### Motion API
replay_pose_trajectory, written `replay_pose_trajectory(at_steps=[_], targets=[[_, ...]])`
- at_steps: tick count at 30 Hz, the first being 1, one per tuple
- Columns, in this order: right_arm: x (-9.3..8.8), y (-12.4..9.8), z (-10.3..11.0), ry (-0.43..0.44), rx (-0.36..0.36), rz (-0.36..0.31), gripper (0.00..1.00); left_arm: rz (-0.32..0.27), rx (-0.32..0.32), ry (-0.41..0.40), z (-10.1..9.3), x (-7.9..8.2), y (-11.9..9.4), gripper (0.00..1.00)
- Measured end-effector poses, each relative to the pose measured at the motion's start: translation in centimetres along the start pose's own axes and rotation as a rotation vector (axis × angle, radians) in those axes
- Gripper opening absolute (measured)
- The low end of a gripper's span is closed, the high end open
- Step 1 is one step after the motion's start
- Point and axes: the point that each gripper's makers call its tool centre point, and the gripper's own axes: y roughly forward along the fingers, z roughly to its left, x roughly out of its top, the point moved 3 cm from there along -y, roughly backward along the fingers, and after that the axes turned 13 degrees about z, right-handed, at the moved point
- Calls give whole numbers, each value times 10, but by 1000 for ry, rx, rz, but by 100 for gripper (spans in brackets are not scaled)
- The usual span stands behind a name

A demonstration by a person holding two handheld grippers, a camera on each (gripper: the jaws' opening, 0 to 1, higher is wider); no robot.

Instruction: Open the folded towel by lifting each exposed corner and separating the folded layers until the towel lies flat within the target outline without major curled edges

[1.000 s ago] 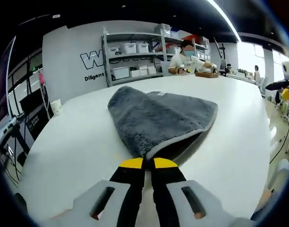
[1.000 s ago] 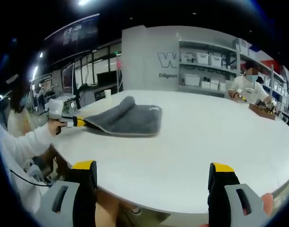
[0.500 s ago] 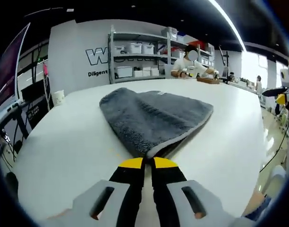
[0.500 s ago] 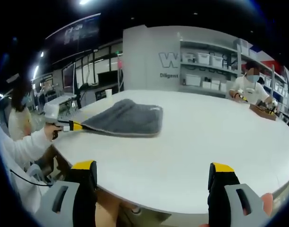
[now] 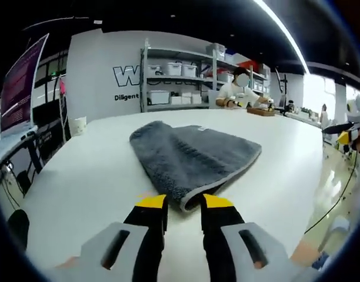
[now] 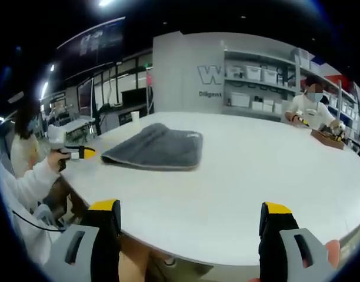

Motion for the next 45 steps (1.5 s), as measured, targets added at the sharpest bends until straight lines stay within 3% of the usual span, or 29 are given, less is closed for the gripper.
replay_pose_trajectory(at_steps=[5,6,8,14,21,27,31,37,40,45], targets=[[0,1,0,0,1,2,98,-30,-26,5,-8,8,-8,33],[0,1,0,-1,2,5,98,-61,-63,8,-19,16,-19,35],[0,1,0,-2,1,5,98,-75,-74,8,-24,19,-27,41],[-2,3,1,0,1,9,98,-86,-103,13,-28,24,-40,53],[-4,6,0,5,-15,24,98,-64,-130,43,-32,22,-48,66],[-4,5,0,-1,-49,38,99,-95,-191,29,-30,22,-55,72],[-3,10,3,-7,-64,48,99,-87,-210,46,-27,18,-57,81],[1,22,19,-42,-50,77,99,-121,-223,30,-14,21,-63,87],[1,34,40,-116,4,115,99,-129,-241,40,-13,25,-66,90],[7,44,61,-148,59,147,99,-141,-270,63,-17,25,-69,93]])
